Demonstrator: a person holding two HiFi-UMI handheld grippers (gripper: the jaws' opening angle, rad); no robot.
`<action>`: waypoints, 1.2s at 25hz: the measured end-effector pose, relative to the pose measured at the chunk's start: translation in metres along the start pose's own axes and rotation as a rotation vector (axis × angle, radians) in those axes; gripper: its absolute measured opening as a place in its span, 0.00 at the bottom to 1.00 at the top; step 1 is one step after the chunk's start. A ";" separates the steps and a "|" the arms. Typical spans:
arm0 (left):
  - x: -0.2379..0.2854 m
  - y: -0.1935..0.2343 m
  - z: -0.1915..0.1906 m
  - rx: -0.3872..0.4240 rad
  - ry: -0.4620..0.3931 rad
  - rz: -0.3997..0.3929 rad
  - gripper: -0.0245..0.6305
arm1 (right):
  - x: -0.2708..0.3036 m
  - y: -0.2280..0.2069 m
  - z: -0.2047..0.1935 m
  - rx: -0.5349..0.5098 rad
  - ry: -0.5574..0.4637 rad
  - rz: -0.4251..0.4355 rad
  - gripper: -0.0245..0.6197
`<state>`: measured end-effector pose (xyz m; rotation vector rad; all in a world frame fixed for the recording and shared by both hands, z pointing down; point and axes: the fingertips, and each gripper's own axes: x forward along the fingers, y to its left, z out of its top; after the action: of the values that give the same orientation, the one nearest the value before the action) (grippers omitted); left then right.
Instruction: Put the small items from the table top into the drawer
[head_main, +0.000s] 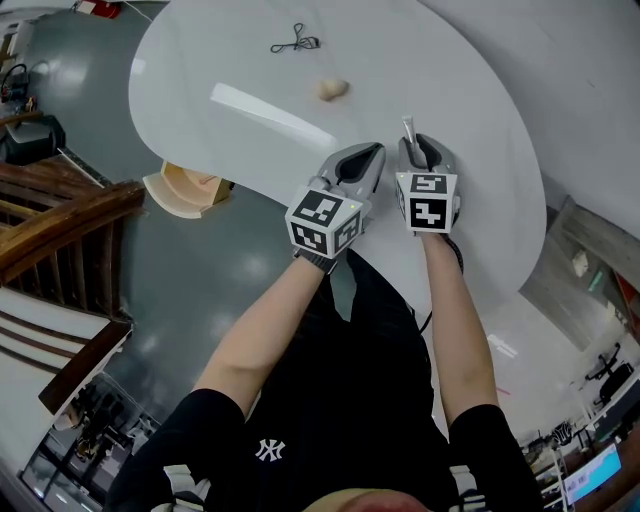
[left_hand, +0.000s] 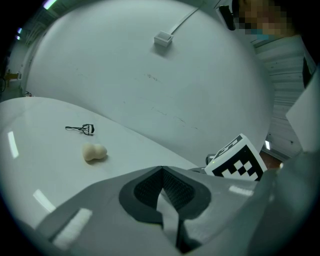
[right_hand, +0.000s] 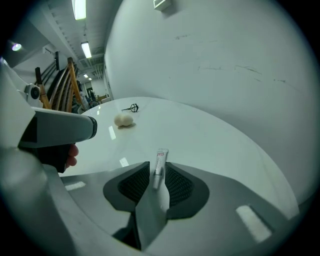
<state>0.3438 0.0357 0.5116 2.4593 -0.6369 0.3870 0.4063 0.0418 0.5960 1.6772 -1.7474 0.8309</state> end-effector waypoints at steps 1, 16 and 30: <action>0.000 0.001 0.000 0.000 0.001 0.004 0.04 | 0.001 0.000 0.001 -0.006 0.011 -0.004 0.23; -0.015 -0.002 0.002 -0.042 -0.037 0.049 0.04 | -0.009 0.005 0.001 0.045 -0.026 0.041 0.16; -0.087 0.028 0.033 -0.038 -0.126 0.079 0.04 | -0.057 0.090 0.060 0.113 -0.239 0.129 0.16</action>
<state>0.2604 0.0266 0.4632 2.4418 -0.7889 0.2500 0.3203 0.0342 0.5096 1.8148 -2.0213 0.8272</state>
